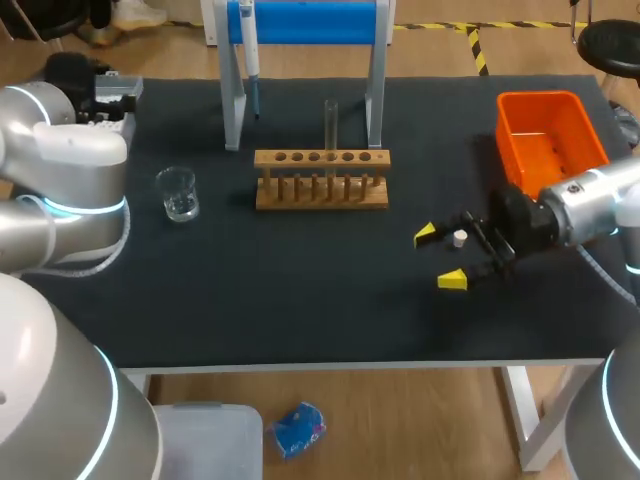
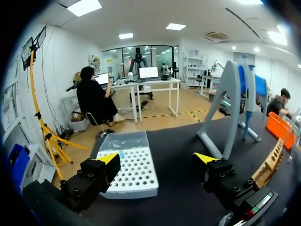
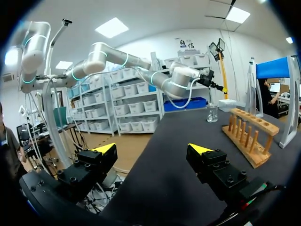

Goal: Invert the test tube, pick up the pipette, mount the tip to pipette, aspirate from beaker and dispense into the tube, eject the tip, return the pipette, and cap with the stopper.

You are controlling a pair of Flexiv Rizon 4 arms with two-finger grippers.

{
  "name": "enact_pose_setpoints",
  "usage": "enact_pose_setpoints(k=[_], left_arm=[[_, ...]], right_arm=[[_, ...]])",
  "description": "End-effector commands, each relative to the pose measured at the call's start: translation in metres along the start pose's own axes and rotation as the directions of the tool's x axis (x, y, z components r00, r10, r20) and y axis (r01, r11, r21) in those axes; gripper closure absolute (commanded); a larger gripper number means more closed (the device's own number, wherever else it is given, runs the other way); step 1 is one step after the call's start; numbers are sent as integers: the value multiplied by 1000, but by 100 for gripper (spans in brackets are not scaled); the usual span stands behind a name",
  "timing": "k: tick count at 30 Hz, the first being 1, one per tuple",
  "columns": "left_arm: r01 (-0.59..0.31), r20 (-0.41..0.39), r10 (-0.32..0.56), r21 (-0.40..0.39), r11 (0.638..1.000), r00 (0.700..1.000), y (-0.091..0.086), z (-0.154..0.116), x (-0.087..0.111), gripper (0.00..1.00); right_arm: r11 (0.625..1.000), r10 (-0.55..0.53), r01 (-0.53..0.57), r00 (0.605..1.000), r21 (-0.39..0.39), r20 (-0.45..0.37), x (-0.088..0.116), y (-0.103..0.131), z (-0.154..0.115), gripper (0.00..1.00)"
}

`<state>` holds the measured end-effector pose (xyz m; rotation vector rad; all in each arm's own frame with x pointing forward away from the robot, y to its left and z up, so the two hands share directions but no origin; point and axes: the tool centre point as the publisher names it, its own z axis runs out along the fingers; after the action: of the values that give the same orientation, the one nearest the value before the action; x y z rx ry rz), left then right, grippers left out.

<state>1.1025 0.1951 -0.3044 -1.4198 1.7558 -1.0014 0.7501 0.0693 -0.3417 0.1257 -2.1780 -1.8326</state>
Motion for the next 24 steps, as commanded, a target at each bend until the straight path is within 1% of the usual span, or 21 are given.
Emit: enact_pose_setpoints(k=[1,2,4,6,11,13,15,24], left_arm=[[-15,7,15,-41,999,1000,2,18,-9,0],[-33,17,34,-49,998,999,4,21,-12,0],[-27,14,28,-53,998,1000,6,25,-16,0],[-42,26,44,-60,997,999,7,29,-20,0],[-43,45,46,-65,997,998,8,36,-28,0],[-49,69,54,-64,997,996,9,39,-33,0],[-34,99,40,-70,997,994,10,40,-37,0],[-34,99,40,-70,997,994,10,40,-37,0]], right_arm=[[1000,9,-9,1000,-7,-1,0,-8,4,0],[1000,15,-15,1000,-7,1,0,-9,5,0],[999,32,-32,999,-10,14,1,-13,7,0],[1000,27,-27,1000,-8,5,3,-16,10,0],[1000,27,-27,1000,-8,5,3,-16,10,0],[1000,27,-27,1000,-8,5,3,-16,10,0],[1000,27,-27,1000,-8,5,3,-16,10,0],[1000,27,-27,1000,-8,5,3,-16,10,0]])
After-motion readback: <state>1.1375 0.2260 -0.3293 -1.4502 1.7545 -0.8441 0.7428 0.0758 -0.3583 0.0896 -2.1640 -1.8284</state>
